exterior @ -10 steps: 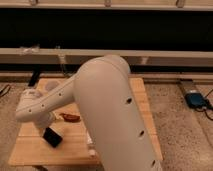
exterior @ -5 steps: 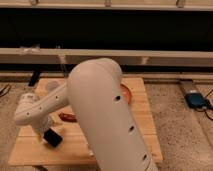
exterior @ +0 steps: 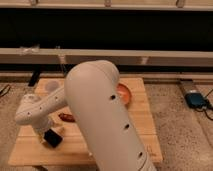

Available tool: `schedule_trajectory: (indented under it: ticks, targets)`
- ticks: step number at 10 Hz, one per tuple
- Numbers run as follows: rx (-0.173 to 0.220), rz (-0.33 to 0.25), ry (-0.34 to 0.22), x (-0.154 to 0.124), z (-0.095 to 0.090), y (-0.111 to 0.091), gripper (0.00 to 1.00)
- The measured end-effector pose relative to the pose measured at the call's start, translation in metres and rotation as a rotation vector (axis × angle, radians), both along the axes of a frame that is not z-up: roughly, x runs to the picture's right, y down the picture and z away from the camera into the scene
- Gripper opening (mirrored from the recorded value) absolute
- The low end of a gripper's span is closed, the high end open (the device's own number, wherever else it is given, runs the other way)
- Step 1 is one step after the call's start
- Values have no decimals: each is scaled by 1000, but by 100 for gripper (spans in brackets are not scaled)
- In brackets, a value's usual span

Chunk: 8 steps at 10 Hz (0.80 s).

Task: Place the eraser on the white sponge

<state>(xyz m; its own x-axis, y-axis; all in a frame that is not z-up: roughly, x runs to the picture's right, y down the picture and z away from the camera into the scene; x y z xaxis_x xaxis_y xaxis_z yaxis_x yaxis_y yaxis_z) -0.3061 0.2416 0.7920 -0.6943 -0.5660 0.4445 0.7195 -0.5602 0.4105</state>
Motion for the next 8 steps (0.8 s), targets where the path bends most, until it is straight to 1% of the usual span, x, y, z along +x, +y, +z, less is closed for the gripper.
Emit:
schedule_trajectory:
  ticks: [1,2,5,6,7,8]
  targets:
    - [-3,0,-2,0,1,2,75]
    - [-7,-1,-2,0,2,4,67]
    - [-13,-11,-10,-3,-1,13,37]
    - [-14,-15,-10,-2,-2,15,24]
    - [-12,-17,-13,-2,-5,15,16]
    - [-1,-21,-22,-2,-13,10,5]
